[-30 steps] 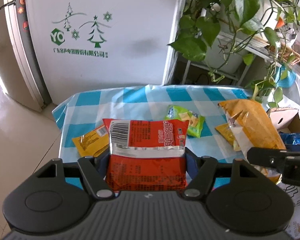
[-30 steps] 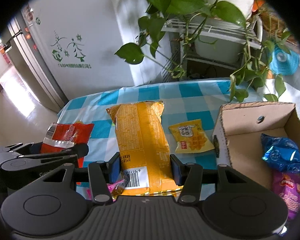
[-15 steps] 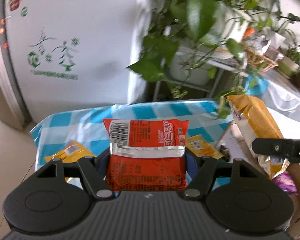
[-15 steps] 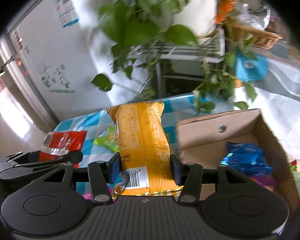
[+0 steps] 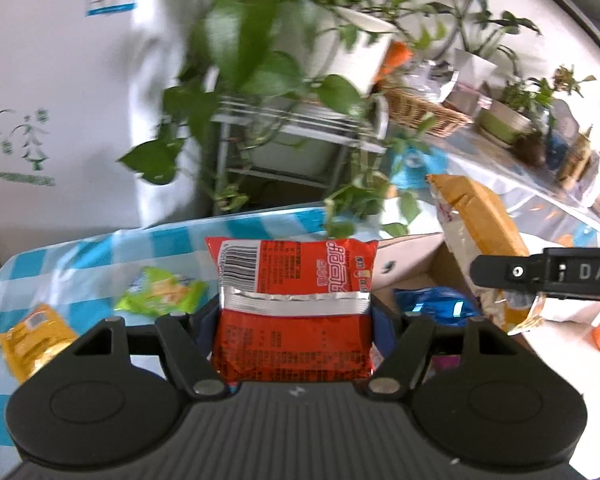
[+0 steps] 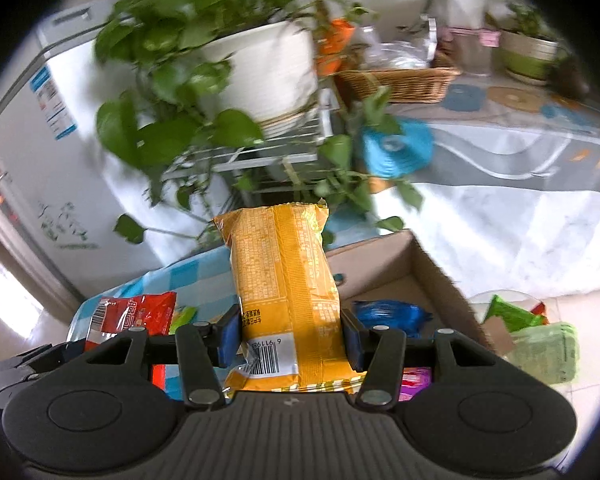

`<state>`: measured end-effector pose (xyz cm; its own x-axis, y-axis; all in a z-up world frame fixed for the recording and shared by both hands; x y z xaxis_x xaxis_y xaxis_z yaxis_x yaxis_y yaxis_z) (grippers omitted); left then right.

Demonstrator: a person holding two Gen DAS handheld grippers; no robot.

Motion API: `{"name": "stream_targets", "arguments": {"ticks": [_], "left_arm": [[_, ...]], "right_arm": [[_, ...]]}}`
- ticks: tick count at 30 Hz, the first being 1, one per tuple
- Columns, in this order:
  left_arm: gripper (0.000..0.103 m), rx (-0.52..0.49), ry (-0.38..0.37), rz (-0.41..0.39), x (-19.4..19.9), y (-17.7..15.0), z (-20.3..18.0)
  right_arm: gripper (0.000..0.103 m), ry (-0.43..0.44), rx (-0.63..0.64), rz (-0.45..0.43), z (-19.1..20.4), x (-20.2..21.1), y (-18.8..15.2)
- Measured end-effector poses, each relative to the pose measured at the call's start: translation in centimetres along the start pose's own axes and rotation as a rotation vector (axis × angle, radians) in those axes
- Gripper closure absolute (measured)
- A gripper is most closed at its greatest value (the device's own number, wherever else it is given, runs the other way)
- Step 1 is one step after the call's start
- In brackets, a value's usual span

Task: Organize snacks
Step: 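Carry the red packet with the left tool while the right tool carries the yellow bag to the box, then open both tools to drop the red packet and yellow bag into the box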

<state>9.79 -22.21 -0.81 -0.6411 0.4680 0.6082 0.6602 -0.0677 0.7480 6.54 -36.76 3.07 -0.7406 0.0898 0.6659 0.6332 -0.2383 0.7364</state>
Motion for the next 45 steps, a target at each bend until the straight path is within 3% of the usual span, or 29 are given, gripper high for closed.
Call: {"name": "stream_targets", "arguments": {"ticks": [10,20,22,34,37,39,45], "left_arm": [[0.032,-0.032,-0.09,0.032,-2.4,-0.5,-6.1],[0.03,-0.07,-0.136,0.084,-4.6,-2.3,-9.8],[0.023,-0.08,-0.154,0.091,-4.8,-2.5,-10.3],[0.017,-0.089,-0.122,0.073,-3.5,-2.0,-9.1],[0.017,-0.092,-0.106,0.081,-3.2,-2.1,-8.4],[0.017,-0.082,-0.1,0.086,-3.0,-2.3,-7.8],[0.017,-0.065,-0.086,0.094,-2.5,-2.6,-6.4]], "right_arm": [[0.046,-0.027,-0.068,-0.022,-3.3,1.0,0.5],[0.046,-0.038,-0.098,-0.023,-4.7,1.2,0.6],[0.046,-0.038,-0.1,-0.02,-4.7,1.0,0.6],[0.046,-0.027,-0.133,0.015,-4.7,-0.2,0.3],[0.041,-0.018,-0.158,0.01,-4.7,-0.5,0.4],[0.03,-0.005,-0.179,0.006,-4.6,-0.5,0.6],[0.028,0.004,-0.184,0.002,-4.2,-0.4,0.7]]}}
Point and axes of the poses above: each gripper's, at about its wrist camera, not at the fingertips, and x roughly against the way its jaws point, z to its left, y to its top, the point moved 10 cm from there along -x, roughly the way its jaws point, and after that the axes turned 6 degrees about -y, right-handed, at the moved point
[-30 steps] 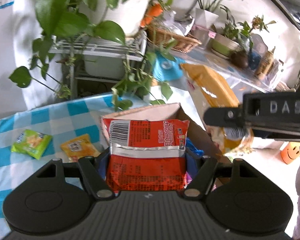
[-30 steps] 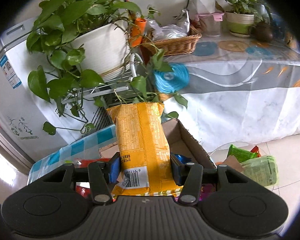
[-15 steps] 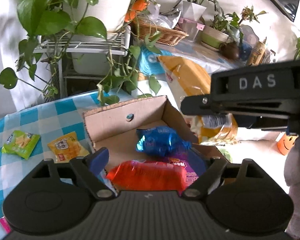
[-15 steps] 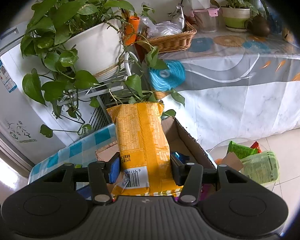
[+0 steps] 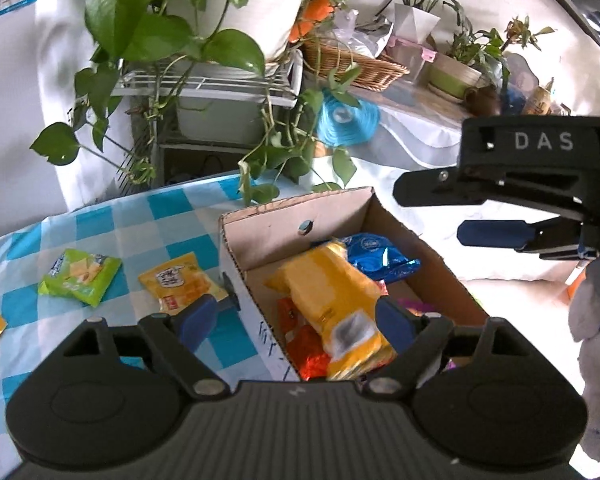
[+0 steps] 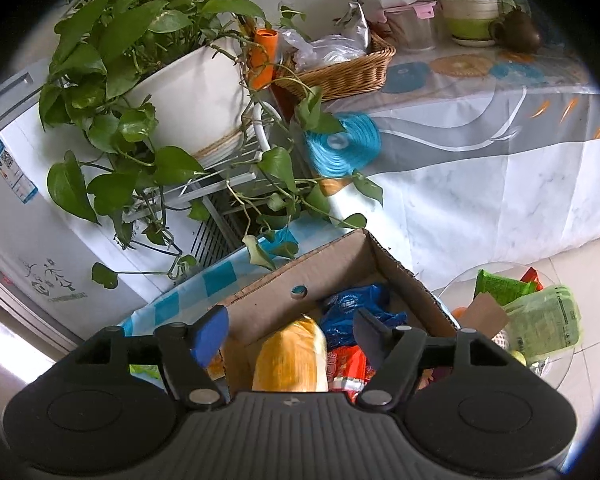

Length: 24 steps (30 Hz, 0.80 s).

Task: Organize snacks
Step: 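Open both tools to drop the red packet and yellow bag into the box, then move both tools back over the remaining snacks on the table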

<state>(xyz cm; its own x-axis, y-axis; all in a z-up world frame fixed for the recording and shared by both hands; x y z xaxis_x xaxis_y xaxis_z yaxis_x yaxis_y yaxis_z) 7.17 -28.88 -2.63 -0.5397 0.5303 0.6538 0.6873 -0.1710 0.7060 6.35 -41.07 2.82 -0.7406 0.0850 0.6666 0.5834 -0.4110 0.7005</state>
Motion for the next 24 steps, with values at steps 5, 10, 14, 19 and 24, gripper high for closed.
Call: {"name": "stream_targets", "arguments": {"ticks": [5,10,14,19,24], "left_arm": [[0.017,-0.004,0.004,0.014,0.6,-0.5,1.0],[0.017,-0.008,0.025,0.015,1.2,-0.4,2.6],[0.017,-0.002,0.033,0.019,1.7,-0.5,3.9],[0.017,-0.015,0.047,0.024,2.4,-0.7,5.4],[0.017,-0.01,0.06,0.039,2.9,-1.1,7.4]], "right_arm": [[0.027,0.0,0.016,-0.001,0.5,-0.1,-0.1],[0.026,0.011,0.042,0.005,1.4,-0.4,-0.4],[0.025,0.019,0.058,0.008,2.1,-0.6,-0.5],[0.023,0.025,0.058,0.011,2.5,-0.6,-0.5],[0.023,0.038,0.08,0.019,3.2,-0.8,-0.8]]}}
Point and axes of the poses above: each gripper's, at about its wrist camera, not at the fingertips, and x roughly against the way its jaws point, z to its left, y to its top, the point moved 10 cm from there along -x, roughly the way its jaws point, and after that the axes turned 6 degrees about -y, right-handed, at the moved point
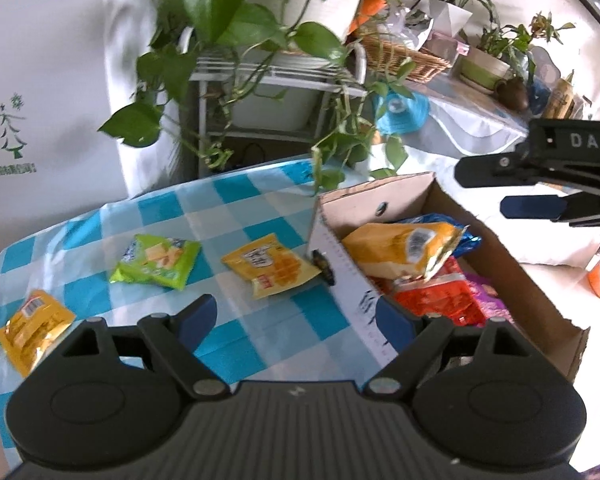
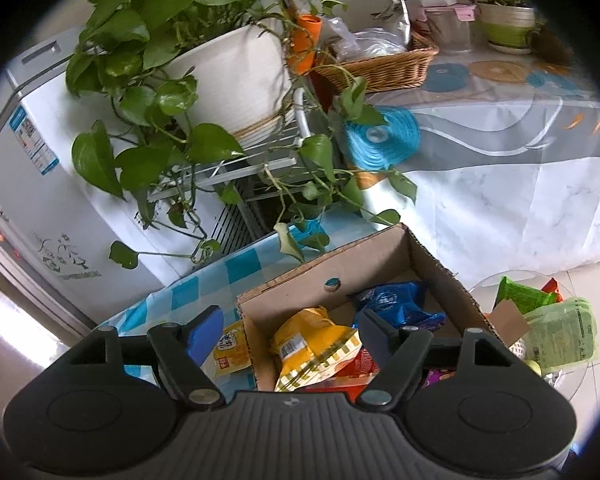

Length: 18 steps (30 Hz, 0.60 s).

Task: Organize snacks
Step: 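Move both tools back over the remaining snacks on the table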

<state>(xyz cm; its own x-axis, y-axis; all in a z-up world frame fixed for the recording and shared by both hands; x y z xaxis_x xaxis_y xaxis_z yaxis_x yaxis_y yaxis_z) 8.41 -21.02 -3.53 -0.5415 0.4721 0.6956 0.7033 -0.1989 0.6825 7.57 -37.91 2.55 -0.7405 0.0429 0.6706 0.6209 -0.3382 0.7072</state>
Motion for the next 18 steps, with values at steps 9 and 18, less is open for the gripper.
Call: {"name": "stream_targets", "arguments": {"ticks": [9,18], "left_arm": [[0.016,0.012,0.066,0.009,1.0,-0.2,5.0],[0.016,0.072,0.154,0.0,2.2,0.4,11.5]], "right_arm": [[0.022,0.039,0.072,0.019,2.6,-0.7,-0.8],[0.022,0.082,0.184,0.055,6.5,-1.5,-2.6]]}}
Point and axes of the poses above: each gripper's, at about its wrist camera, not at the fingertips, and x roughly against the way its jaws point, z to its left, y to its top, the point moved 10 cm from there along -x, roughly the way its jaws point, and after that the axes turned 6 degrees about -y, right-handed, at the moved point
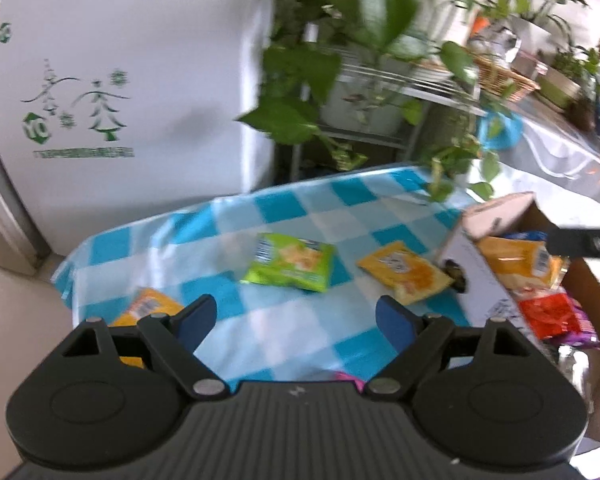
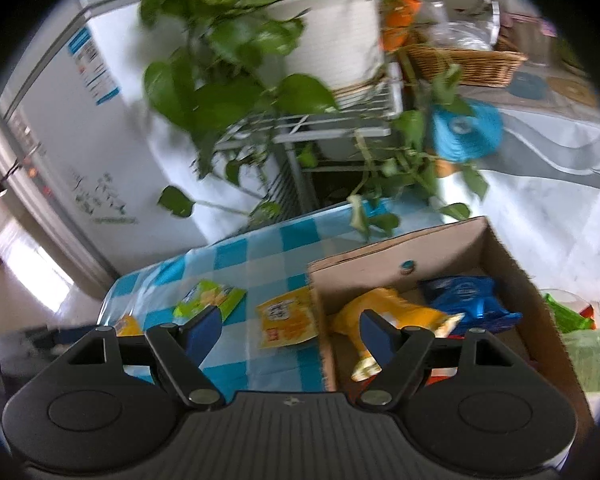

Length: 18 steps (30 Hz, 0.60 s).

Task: Organize snacks
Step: 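Move both tools back over the remaining snacks on the table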

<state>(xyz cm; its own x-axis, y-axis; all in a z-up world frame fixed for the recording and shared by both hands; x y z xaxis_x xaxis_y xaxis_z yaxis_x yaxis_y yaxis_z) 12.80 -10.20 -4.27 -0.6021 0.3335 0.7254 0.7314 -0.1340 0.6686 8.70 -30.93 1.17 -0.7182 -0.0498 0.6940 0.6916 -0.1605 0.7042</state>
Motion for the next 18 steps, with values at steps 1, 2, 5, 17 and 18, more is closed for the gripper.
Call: {"name": "stream_targets", "arguments": {"ticks": [1,2,5,17,18], "left_arm": [[0.016,0.01,0.011,0.001,-0.1,0.1,0.8],[0.016,0.017,0.021,0.003,-0.1,0.1,1.5],[0.016,0.032,0.06,0.013,-0.5,0.0,3.7],[0.016,0.045,0.055,0.08,-2.6,-1.0,9.4],[0.016,0.033,0.054,0.09,-2.9,-1.2,9.7]], "right_arm": [[0.022,0.006,0.014,0.007,0.6,-0.2,-0.2],[0.021,0.012,0.03,0.014,1.2,-0.4,-0.5],[0.021,0.032,0.083,0.034,3.0,-0.9,-1.3],[0.021,0.11,0.268,0.152,8.8,-3.0,-5.9],[0.021,0.114,0.287,0.166,9.2,-3.2,-6.4]]}}
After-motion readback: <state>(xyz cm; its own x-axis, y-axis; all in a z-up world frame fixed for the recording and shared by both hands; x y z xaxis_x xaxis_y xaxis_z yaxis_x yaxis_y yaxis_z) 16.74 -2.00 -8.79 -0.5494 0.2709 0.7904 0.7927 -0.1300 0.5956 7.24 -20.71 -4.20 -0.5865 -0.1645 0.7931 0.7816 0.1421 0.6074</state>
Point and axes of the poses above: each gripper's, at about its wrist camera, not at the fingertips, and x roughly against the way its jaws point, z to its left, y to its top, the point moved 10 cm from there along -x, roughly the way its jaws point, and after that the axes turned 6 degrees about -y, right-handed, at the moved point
